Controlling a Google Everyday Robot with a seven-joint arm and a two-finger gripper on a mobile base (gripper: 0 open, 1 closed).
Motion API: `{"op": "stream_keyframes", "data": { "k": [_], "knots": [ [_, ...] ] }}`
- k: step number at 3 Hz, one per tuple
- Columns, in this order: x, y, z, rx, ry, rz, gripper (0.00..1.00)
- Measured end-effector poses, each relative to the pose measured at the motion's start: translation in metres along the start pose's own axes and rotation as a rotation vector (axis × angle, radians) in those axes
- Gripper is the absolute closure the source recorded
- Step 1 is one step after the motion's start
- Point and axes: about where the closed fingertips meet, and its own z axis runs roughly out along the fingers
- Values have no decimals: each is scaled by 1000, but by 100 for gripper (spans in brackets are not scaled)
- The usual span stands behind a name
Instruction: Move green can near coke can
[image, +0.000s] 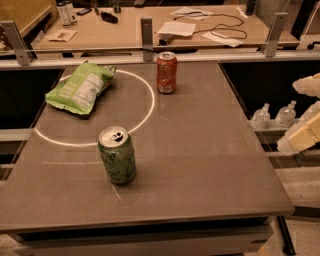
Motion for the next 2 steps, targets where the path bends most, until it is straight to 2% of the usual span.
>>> {"op": "stream_keyframes", "data": {
  "k": [1,2],
  "knots": [
    [-7,6,-2,-12,-160,42,0],
    [-17,21,4,-11,-301,31,0]
  ]
}}
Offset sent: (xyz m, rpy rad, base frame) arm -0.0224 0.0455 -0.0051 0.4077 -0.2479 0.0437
